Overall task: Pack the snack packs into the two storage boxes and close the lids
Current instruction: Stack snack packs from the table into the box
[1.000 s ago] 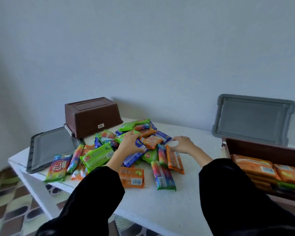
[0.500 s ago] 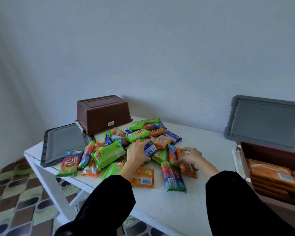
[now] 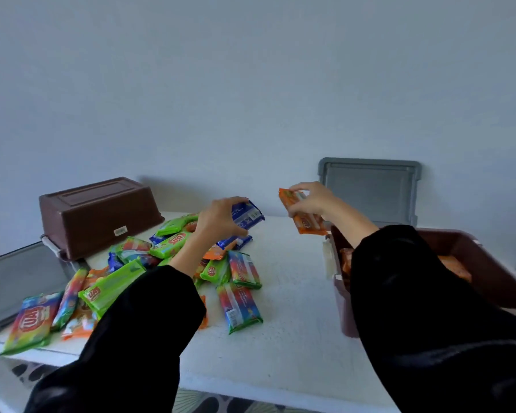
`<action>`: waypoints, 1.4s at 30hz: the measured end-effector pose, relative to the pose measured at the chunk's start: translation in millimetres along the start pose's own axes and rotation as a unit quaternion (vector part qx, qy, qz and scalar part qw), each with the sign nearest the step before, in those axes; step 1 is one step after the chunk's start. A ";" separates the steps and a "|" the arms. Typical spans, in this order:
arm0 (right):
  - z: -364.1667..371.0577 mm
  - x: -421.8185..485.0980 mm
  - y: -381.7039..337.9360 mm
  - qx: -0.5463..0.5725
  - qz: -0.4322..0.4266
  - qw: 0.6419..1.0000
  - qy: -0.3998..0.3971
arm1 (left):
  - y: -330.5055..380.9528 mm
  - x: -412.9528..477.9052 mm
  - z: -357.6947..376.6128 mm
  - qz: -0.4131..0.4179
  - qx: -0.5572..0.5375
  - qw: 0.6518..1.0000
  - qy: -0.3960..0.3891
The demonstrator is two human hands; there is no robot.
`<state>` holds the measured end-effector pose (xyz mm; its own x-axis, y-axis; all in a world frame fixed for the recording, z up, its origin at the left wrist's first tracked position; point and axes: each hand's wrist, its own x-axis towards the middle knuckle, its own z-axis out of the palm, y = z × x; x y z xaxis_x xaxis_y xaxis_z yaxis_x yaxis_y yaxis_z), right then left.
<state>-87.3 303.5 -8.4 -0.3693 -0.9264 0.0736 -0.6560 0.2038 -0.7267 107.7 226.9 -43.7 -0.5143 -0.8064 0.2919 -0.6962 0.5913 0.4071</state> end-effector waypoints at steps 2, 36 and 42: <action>-34.1 -11.3 8.5 -0.018 -0.011 1.000 0.010 | 26.5 10.2 3.0 0.043 -0.019 0.999 -0.015; -124.6 -84.8 211.2 -0.279 -0.039 0.959 -0.041 | 189.4 31.0 162.8 0.274 0.039 0.946 -0.172; -121.3 -79.5 216.6 -0.271 -0.009 0.962 -0.028 | 188.4 34.5 164.3 0.283 0.037 0.942 -0.177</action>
<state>-279.9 459.6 -88.8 -0.3289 -0.9438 0.0344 -0.9141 0.3090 -0.2624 -123.5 311.5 -99.0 -0.9391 -0.3172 0.1320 -0.2866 0.9352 0.2078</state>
